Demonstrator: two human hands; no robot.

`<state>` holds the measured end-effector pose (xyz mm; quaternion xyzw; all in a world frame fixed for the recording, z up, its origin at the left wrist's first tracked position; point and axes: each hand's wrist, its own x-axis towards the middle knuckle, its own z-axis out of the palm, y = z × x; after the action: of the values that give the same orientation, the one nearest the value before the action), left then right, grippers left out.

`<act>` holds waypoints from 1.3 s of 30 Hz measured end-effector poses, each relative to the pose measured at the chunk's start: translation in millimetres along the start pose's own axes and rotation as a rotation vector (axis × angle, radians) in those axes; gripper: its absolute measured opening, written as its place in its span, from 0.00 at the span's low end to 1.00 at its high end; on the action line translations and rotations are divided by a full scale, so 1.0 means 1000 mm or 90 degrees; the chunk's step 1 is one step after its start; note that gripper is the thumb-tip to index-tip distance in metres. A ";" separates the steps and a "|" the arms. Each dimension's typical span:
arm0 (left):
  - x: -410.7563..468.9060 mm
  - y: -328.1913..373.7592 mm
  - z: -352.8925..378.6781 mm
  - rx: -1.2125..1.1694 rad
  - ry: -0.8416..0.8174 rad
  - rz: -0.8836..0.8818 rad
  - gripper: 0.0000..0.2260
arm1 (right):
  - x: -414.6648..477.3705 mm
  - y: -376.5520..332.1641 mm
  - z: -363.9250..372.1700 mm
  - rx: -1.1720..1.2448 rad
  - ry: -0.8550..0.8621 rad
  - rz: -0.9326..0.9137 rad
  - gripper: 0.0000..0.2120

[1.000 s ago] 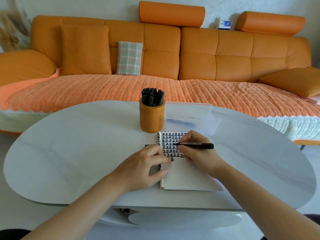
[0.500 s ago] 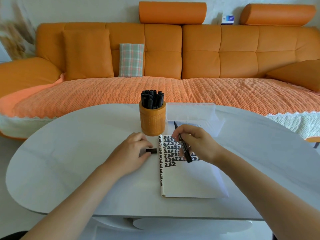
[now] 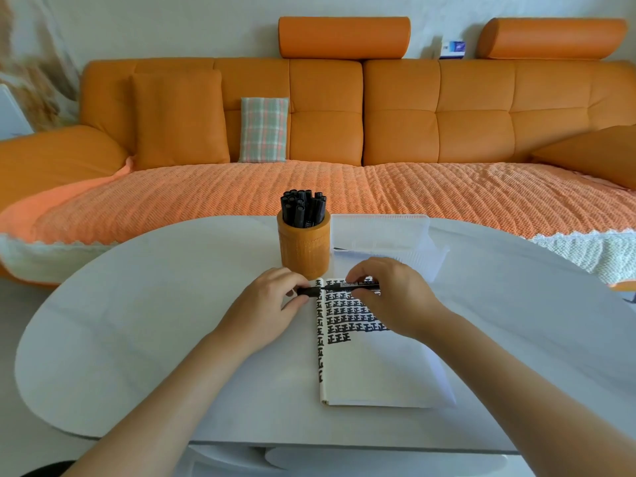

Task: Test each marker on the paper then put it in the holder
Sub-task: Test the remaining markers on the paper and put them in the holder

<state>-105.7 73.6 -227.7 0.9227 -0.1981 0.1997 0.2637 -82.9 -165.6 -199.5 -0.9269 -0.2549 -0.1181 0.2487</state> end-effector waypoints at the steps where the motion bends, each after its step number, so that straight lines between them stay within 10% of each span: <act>1: 0.000 0.001 0.000 -0.004 0.000 0.004 0.08 | 0.000 0.000 0.000 -0.004 0.003 -0.003 0.07; 19: 0.007 0.011 -0.003 -0.027 -0.055 0.055 0.09 | -0.001 -0.004 0.010 0.048 0.016 -0.087 0.08; 39: 0.067 0.021 -0.045 -0.101 0.174 0.062 0.15 | 0.059 -0.027 -0.031 0.186 -0.005 -0.006 0.10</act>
<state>-71.4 64.9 -152.4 0.8524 -0.2199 0.3200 0.3501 -50.3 -137.4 -141.8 -0.8804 -0.2746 -0.0770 0.3790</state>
